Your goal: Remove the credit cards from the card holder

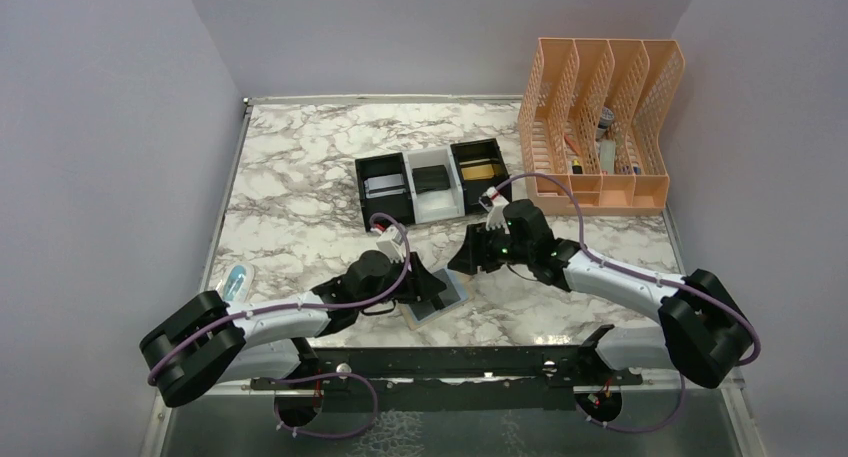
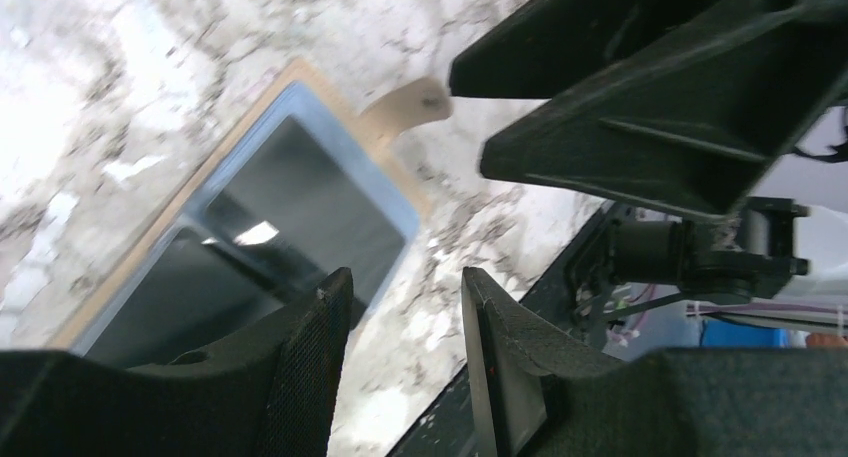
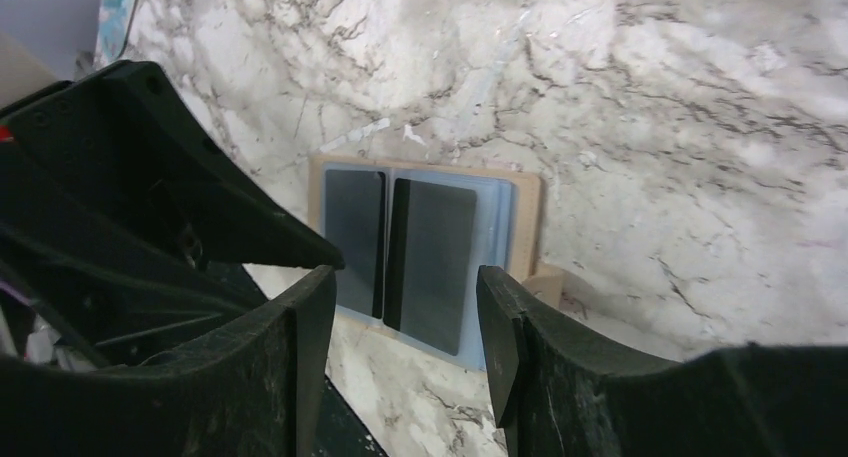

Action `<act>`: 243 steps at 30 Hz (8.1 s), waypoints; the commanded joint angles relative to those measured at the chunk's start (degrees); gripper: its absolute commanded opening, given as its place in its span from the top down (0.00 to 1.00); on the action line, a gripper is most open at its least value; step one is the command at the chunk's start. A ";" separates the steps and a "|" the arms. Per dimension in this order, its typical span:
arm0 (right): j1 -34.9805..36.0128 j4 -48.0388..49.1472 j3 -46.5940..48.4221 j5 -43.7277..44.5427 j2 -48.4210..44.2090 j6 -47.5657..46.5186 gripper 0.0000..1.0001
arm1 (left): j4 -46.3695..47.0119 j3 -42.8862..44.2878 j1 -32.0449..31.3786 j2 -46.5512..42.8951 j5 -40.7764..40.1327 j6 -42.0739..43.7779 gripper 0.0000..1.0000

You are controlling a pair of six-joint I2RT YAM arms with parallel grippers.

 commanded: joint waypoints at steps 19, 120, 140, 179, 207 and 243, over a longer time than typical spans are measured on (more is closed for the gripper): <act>0.13 11.90 -2.73 -20.75 7.73 -0.67 0.46 | -15.38 2.38 -0.31 -1.63 -5.98 -0.01 0.53; 0.13 4.77 -5.34 -2.80 11.45 -5.20 0.58 | 6.25 -4.58 -5.70 10.36 -13.34 -17.00 1.00; 0.13 4.15 -0.46 -9.97 5.00 -7.83 0.57 | 1.44 -1.13 -5.52 10.55 -12.23 -13.03 1.00; 0.13 12.65 -8.60 -9.48 15.88 -0.10 0.58 | 22.31 -3.57 -5.70 21.47 -13.38 -26.21 0.81; 0.13 4.90 -3.90 -4.88 11.70 -3.48 0.58 | 18.39 -11.65 -6.40 10.36 -14.09 -26.07 1.00; -2.44 18.74 -13.32 -1.27 -18.85 -0.86 0.01 | -8.24 0.90 16.10 -18.20 19.28 9.05 1.00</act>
